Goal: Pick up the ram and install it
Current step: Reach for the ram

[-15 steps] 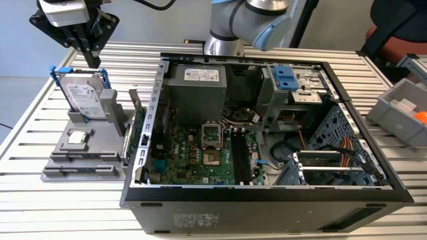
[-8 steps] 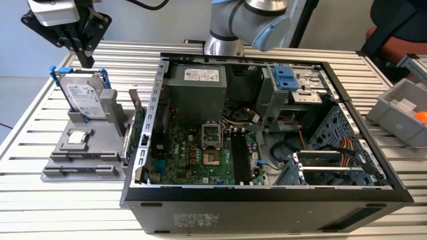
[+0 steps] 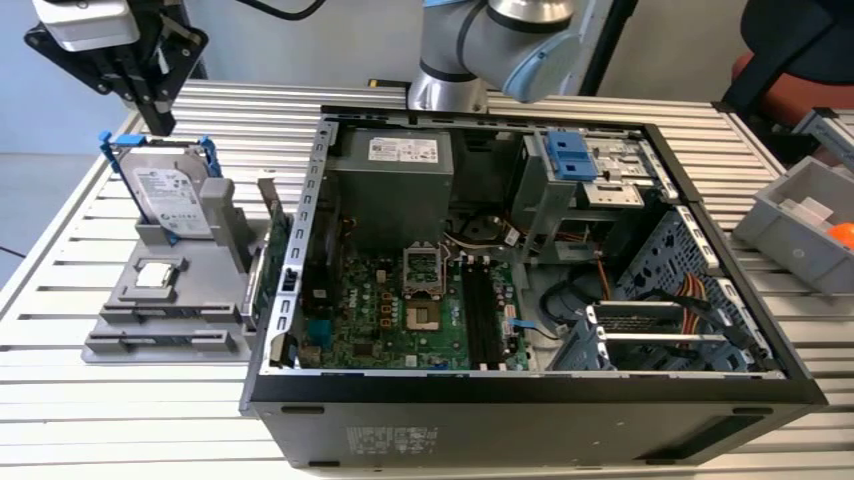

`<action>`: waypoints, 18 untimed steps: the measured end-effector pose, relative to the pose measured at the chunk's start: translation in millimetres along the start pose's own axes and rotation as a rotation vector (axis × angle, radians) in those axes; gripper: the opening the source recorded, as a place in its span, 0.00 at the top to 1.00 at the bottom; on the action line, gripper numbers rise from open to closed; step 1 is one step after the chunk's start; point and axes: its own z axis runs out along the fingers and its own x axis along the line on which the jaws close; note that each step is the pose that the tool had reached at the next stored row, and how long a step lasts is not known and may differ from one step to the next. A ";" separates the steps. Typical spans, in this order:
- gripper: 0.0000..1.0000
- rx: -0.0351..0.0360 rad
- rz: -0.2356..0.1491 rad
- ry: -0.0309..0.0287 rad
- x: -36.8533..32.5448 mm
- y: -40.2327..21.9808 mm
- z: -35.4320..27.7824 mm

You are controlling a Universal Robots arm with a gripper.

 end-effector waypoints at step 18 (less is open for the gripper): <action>1.00 -0.0002 -0.015 0.0008 23.8 -1.5 -0.4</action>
